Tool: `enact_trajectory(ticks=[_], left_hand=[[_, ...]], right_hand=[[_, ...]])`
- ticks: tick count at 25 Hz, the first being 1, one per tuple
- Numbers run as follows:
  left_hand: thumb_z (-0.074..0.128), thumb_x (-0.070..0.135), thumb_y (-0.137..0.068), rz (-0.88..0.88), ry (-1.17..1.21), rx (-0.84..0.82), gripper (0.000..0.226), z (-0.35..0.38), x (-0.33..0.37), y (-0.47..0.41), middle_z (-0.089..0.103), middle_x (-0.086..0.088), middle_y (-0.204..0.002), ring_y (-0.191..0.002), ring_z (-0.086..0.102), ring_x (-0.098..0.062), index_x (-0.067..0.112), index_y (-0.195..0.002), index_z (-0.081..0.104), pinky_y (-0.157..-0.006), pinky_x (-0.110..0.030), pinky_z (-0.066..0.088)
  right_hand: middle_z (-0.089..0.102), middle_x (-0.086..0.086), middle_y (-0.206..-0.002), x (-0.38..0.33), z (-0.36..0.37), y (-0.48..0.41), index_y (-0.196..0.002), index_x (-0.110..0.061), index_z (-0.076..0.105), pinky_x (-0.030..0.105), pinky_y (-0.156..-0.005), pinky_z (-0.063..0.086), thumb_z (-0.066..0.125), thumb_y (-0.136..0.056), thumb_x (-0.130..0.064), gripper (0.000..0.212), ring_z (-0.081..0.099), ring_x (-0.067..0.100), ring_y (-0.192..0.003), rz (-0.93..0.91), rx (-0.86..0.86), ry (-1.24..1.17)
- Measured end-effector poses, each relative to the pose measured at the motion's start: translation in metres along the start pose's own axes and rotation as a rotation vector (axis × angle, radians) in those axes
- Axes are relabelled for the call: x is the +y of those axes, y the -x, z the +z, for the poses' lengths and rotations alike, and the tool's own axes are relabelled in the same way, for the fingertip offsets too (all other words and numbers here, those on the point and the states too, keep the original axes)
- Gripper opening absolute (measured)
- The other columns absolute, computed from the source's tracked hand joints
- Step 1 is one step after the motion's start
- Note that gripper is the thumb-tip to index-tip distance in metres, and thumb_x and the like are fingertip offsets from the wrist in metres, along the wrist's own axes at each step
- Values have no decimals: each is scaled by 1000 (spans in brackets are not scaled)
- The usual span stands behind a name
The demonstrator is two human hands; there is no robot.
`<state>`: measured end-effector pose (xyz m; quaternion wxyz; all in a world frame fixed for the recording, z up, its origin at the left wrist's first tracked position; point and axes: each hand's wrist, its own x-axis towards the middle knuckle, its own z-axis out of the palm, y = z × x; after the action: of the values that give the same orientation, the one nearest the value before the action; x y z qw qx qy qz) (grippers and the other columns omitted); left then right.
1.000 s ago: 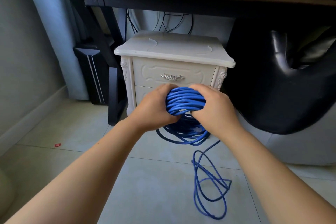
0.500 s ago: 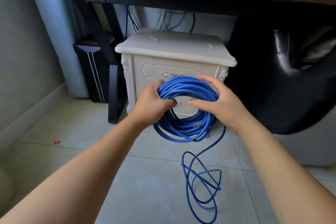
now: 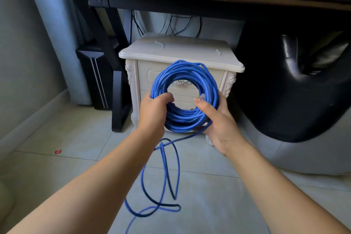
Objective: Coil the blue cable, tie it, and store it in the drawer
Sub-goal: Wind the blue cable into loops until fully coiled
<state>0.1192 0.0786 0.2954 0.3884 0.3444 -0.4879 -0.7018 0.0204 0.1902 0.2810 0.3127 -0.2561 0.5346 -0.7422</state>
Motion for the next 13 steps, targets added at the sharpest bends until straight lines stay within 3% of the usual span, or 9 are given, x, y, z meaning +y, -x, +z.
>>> enact_trajectory(ticks=[3,5,6,7,10,11,13], left_hand=[[60,2,-81,-19,16,-61,11,8,-6,12,53,-10,-75,-72,54,-24,11,-81,54,-70,-38,44],[62,3,-82,-53,24,-171,10,10,-10,15,55,-13,-79,-74,56,-25,9,-85,55,-72,-38,46],[65,5,-79,-79,8,-235,14,9,-11,15,57,-15,-83,-78,59,-28,8,-89,56,-76,-40,49],[68,9,-77,-103,-39,-297,20,7,-11,14,60,-16,-87,-83,62,-31,8,-93,57,-82,-43,52],[76,16,-80,-103,-247,-480,33,4,-5,11,68,-5,-95,-90,69,-19,15,-107,56,-84,-39,57],[80,20,-76,-93,-288,-517,51,2,-1,9,69,1,-101,-90,69,-12,20,-119,53,-83,-34,56],[88,32,-64,-39,-324,-558,98,-3,6,0,61,8,-126,-109,65,-8,38,-144,32,-98,-35,49]], right_hand=[[65,12,-119,6,3,-1,-119,-24,58,51,-87,57,79,-65,-18,59,66,30,-109,-3,150,-73],[67,17,-109,5,-3,-5,-109,-17,61,37,-61,60,77,-64,-16,48,69,31,-89,23,235,-24],[67,14,-99,4,-6,-5,-103,-17,60,27,-48,53,75,-64,-15,41,66,29,-77,22,270,29],[65,8,-91,2,-9,-6,-99,-18,60,22,-44,46,72,-66,-12,36,63,27,-73,1,301,75],[62,-8,-81,-11,-15,-7,-100,-19,59,25,-65,50,63,-75,8,37,63,11,-78,-131,367,167],[62,-9,-80,-16,-16,-6,-103,-19,59,24,-69,50,61,-76,11,41,62,5,-75,-173,365,216],[64,-10,-85,-23,-18,-2,-108,-25,58,22,-68,50,61,-75,11,49,62,1,-73,-243,327,432]])
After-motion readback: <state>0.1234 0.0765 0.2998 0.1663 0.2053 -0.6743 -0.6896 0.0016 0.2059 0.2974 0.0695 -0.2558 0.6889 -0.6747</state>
